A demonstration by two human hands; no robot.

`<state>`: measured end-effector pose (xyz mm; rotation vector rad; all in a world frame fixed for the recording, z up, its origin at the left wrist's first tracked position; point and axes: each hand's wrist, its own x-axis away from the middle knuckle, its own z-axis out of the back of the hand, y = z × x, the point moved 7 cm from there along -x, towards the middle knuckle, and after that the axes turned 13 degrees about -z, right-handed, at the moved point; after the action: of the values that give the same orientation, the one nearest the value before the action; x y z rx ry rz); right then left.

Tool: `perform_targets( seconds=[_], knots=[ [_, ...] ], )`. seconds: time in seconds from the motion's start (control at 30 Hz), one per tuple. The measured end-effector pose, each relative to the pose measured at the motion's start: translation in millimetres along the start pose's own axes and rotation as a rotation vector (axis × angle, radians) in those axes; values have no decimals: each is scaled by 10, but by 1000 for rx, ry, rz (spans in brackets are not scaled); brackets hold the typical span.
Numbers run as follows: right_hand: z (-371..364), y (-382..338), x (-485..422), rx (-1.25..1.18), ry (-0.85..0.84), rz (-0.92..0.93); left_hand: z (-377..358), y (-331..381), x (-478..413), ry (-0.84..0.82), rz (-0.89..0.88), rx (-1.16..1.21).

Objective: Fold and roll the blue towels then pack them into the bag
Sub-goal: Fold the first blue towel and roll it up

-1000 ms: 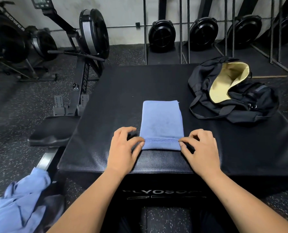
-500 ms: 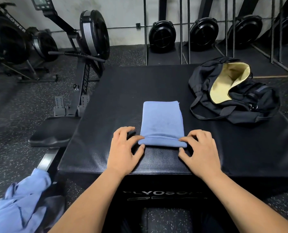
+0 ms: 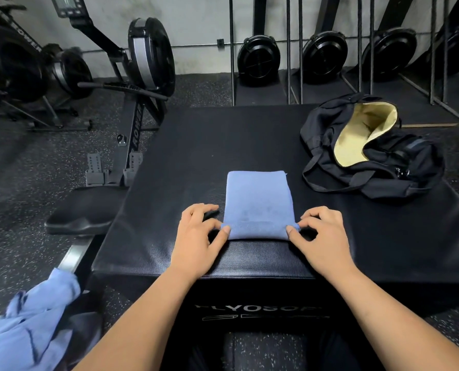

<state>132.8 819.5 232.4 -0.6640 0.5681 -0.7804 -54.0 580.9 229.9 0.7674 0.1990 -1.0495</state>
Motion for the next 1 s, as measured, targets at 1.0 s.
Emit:
perform_targets(
  seconds=[1.0],
  knots=[
    [-65, -9, 2, 174, -8, 13, -27, -51, -13, -17, 1, -47]
  ],
)
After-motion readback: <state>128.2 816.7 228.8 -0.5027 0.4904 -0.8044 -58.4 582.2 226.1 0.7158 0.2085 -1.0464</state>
